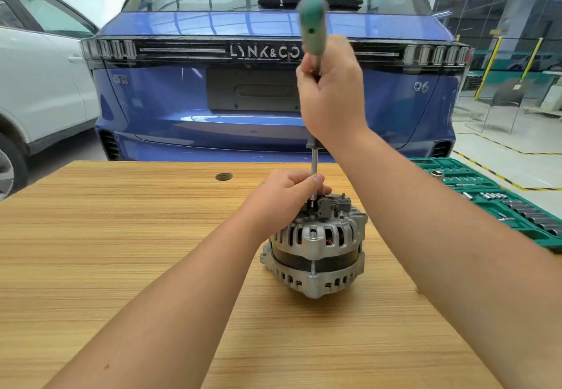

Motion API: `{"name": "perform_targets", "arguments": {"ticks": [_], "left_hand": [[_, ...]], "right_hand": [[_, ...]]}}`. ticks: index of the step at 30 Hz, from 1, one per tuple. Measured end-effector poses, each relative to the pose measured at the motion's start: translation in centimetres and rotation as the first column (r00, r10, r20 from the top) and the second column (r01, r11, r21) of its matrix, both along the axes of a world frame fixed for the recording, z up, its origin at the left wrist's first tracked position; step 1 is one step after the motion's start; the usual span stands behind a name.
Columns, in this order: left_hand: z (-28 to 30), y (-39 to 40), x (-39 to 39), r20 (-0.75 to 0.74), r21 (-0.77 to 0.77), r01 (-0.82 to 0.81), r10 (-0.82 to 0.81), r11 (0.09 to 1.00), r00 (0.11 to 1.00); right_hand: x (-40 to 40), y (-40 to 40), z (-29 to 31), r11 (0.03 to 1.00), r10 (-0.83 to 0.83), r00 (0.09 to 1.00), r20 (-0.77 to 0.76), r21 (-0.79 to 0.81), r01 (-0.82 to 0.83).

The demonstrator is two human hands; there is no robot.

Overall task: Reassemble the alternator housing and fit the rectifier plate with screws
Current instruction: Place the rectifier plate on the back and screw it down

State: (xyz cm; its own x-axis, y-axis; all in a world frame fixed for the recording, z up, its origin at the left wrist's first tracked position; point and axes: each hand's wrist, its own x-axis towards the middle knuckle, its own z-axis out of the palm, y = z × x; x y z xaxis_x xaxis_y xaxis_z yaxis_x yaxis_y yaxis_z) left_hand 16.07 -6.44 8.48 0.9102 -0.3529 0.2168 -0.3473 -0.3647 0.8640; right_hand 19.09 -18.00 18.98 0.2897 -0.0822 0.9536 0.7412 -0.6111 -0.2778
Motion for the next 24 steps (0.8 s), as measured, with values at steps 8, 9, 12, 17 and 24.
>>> {"name": "perform_targets", "arguments": {"ticks": [8,9,12,17,24], "left_hand": [[0.1,0.0,0.1,-0.004,0.015,-0.022,0.022,1.0,1.0],[0.1,0.0,0.1,-0.008,0.018,-0.021,0.021,1.0,1.0],[0.1,0.0,0.2,-0.011,0.021,-0.013,0.013,1.0,1.0],[0.1,-0.1,0.1,-0.017,0.011,-0.009,0.009,1.0,1.0],[0.1,0.0,0.1,-0.01,0.011,0.0,0.0,1.0,1.0]], "right_hand": [[-1.3,-1.2,0.7,0.835,0.55,0.686,-0.477,0.334,-0.437],[-1.2,-1.5,1.0,0.835,0.55,0.672,-0.496,0.331,-0.44],[-0.7,-2.1,1.4,0.885,0.456,0.698,-0.553,0.201,-0.419],[-0.7,-2.2,2.3,0.941,0.283,0.774,-0.566,0.007,-0.339],[-0.6,-0.9,5.2,0.929,-0.206,0.785,-0.584,-0.368,-0.03]]}}
